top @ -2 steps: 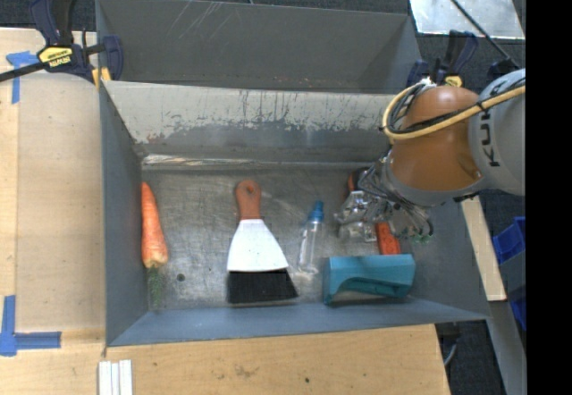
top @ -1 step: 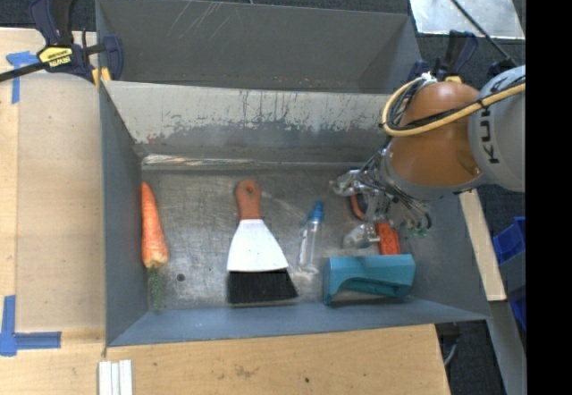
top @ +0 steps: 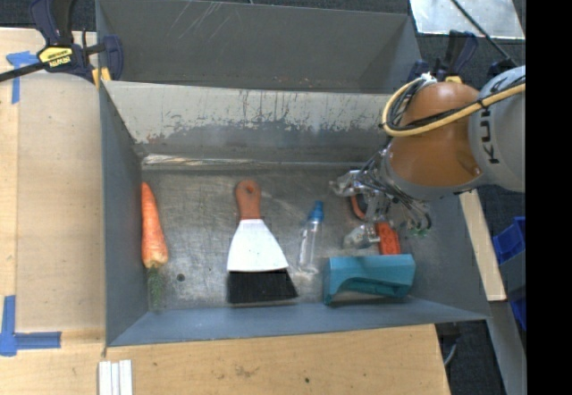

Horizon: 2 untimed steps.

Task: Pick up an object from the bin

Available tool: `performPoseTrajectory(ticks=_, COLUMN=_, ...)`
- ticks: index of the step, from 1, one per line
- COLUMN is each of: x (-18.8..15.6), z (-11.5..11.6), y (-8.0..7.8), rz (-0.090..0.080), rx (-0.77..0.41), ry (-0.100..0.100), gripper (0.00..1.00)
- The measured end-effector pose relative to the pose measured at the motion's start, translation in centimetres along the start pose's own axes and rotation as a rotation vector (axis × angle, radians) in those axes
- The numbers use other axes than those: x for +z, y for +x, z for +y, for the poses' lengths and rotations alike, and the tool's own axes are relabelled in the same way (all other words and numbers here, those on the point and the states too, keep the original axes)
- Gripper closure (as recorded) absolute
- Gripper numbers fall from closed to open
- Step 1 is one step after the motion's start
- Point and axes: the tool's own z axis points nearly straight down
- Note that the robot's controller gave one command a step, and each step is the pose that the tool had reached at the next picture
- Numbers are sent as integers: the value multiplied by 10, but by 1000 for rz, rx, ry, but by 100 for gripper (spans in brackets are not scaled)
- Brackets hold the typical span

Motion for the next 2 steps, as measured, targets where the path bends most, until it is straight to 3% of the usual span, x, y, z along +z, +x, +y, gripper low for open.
performPoseTrajectory(ticks=1, x=-15, z=-36, y=-31, rz=34, rx=2, ry=-7, gripper=0)
performPoseTrajectory(ticks=2, x=-16, z=-74, y=-25, rz=4, rx=82, ry=-6, gripper=100)
